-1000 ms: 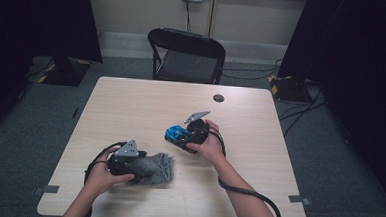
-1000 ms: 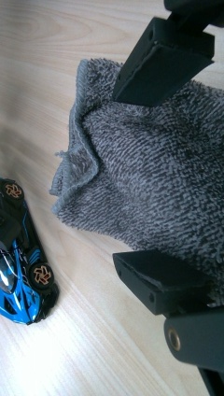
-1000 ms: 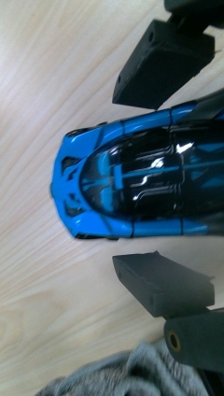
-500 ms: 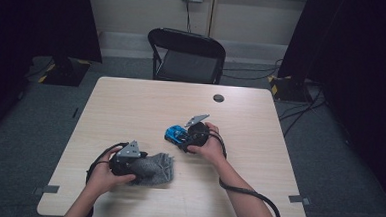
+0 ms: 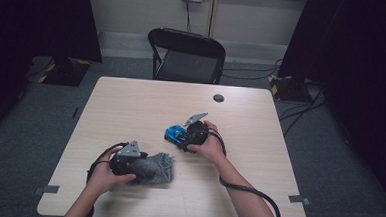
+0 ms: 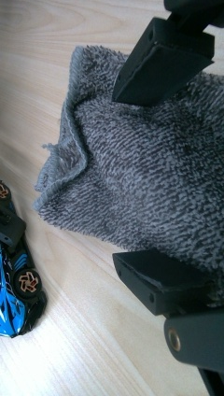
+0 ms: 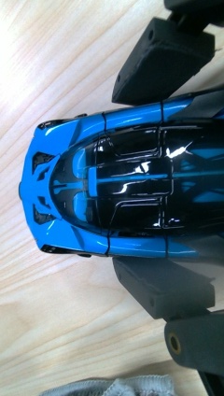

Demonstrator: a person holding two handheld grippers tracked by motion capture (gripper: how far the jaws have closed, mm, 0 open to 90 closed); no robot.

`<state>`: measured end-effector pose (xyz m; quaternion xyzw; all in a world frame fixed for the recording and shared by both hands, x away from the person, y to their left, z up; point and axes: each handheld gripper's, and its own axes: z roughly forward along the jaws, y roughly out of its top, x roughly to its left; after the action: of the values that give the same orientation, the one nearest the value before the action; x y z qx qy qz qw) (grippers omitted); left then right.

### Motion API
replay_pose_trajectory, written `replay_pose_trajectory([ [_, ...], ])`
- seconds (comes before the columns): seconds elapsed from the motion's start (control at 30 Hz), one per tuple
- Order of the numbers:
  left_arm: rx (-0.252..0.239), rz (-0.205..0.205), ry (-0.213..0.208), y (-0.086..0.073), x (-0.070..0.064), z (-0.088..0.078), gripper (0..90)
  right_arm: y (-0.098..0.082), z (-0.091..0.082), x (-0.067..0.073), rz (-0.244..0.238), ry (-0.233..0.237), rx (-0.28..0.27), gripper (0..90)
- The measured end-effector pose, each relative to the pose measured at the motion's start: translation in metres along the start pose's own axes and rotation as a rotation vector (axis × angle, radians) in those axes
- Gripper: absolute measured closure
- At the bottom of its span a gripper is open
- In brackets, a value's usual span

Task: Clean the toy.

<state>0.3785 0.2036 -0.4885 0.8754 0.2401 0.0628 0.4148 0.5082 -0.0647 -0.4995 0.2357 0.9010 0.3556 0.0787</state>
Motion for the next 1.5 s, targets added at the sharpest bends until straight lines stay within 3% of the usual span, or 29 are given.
replay_pose_trajectory([
  [0.23, 0.001, -0.002, 0.000, 0.000, 0.001, 0.001, 18.6, 0.000, 0.002, 0.002, -0.012, -0.002, -0.005, 18.1],
  [0.5, -0.004, -0.007, 0.001, -0.001, 0.001, 0.000, 18.7, 0.002, -0.001, 0.005, 0.021, -0.028, 0.023, 18.5],
  [0.63, -0.004, -0.008, -0.001, -0.001, 0.001, 0.001, 18.7, 0.002, -0.008, 0.006, 0.048, -0.034, -0.010, 18.6],
  [0.73, -0.003, -0.008, 0.002, 0.000, 0.001, 0.001, 18.7, 0.002, -0.011, 0.007, 0.042, -0.052, -0.002, 18.6],
  [1.0, 0.000, -0.009, 0.000, 0.000, 0.001, 0.001, 18.7, -0.008, -0.010, 0.005, 0.068, -0.052, 0.017, 18.2],
  [1.3, -0.001, -0.007, 0.001, 0.000, 0.001, 0.001, 18.6, -0.006, -0.013, 0.002, 0.009, -0.037, 0.043, 18.3],
  [1.5, -0.003, -0.012, -0.001, 0.000, 0.001, 0.001, 18.5, -0.007, -0.012, 0.001, 0.009, -0.034, 0.050, 18.2],
])
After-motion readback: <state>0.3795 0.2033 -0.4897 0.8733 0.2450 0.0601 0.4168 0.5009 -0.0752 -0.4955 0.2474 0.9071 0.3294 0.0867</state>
